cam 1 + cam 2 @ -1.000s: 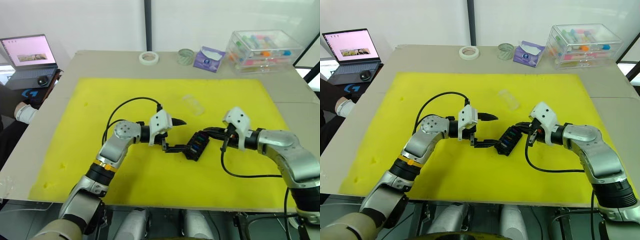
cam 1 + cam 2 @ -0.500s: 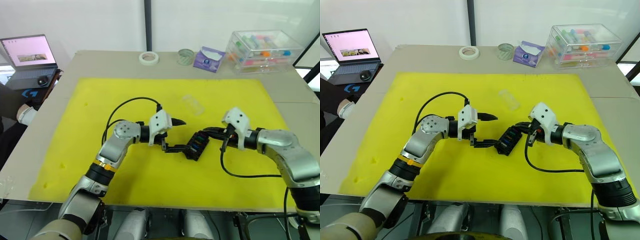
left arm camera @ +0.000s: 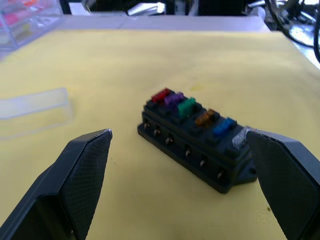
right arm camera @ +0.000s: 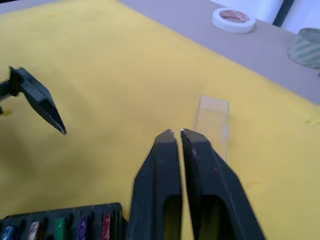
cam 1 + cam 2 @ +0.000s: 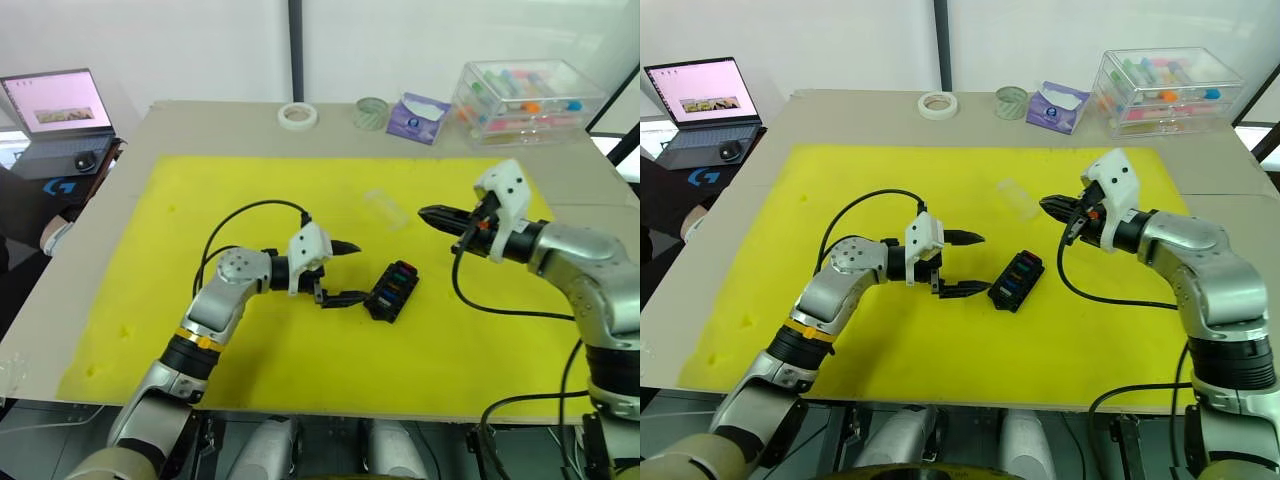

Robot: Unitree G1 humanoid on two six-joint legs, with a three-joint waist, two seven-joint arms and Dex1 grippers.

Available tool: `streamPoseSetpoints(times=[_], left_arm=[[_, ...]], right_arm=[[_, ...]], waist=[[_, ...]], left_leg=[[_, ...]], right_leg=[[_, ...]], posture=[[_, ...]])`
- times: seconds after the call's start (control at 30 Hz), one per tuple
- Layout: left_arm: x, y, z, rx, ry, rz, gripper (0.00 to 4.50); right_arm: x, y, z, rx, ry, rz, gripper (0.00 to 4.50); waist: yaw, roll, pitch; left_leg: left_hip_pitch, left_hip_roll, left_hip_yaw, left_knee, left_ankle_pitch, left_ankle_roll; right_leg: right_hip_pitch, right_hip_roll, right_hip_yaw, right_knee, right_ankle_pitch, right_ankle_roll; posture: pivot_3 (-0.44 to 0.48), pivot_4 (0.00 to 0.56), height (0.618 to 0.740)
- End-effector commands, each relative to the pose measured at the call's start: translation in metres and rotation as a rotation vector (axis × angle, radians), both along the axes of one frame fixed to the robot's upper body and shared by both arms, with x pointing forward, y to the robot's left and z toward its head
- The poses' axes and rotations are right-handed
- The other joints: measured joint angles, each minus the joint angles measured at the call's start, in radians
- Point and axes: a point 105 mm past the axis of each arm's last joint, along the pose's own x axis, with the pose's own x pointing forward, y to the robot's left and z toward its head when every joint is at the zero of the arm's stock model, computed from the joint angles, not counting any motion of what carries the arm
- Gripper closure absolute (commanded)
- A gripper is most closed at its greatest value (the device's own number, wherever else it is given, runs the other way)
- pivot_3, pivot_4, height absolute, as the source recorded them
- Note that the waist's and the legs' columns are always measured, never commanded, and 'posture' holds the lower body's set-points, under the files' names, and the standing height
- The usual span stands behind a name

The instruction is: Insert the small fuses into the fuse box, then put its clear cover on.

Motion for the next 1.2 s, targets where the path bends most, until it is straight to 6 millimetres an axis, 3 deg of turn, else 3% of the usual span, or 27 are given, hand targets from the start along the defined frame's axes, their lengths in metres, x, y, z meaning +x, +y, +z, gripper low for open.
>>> streamPoseSetpoints(times=[0.03,0.2,0.3,0.43,0.8,1.2], left_arm=[[0.0,0.007,0.022,-0.068,-0.05,0.048,0.0],[0.012,0.026,0.049,-0.145,-0.085,0.209,0.0],[0.018,0.036,0.052,-0.116,-0.106,0.298,0.0],[0.017,0.044,0.054,-0.126,-0.095,0.371,0.0],[0.001,0.039,0.051,-0.132,-0.05,0.319,0.0],[0.004,0.035,0.048,-0.125,-0.056,0.325,0.0]], right_arm=[[0.007,-0.003,0.012,-0.012,-0.111,-0.066,2.84],[0.014,-0.002,0.002,-0.008,-0.11,-0.09,1.09],[0.018,-0.004,0.0,0.005,-0.1,-0.095,0.05],[0.026,0.001,-0.005,0.018,-0.075,-0.083,0.02],[0.056,0.013,-0.028,0.031,0.004,-0.105,0.02],[0.074,0.023,-0.046,0.044,0.035,-0.11,0.02]], waist=[[-0.002,0.0,0.0],[-0.002,0.0,0.0],[-0.003,0.0,0.0],[-0.003,0.0,0.0],[-0.01,0.0,0.0],[-0.025,0.0,0.0]], left_leg=[[0.0,0.0,0.0,0.0,0.0,0.0],[0.0,0.0,0.0,0.0,0.0,0.0],[0.0,0.0,0.0,0.0,0.0,0.0],[0.0,0.0,0.0,0.0,0.0,0.0],[0.0,0.0,0.0,0.0,0.0,0.0],[0.0,0.0,0.0,-0.001,0.0,0.0]], right_leg=[[0.0,0.0,0.0,0.0,0.0,0.0],[0.0,0.0,0.0,0.0,0.0,0.0],[0.0,0.001,0.0,0.0,0.0,0.0],[0.0,0.0,0.0,0.0,0.0,0.0],[0.0,0.001,0.0,0.0,0.0,0.0],[-0.001,0.001,0.0,0.0,0.0,0.0]], posture=[[0.0,0.15,0.74],[0.0,0.15,0.74],[0.0,0.15,0.74],[0.0,0.15,0.74],[0.0,0.15,0.74],[0.0,0.15,0.74]])
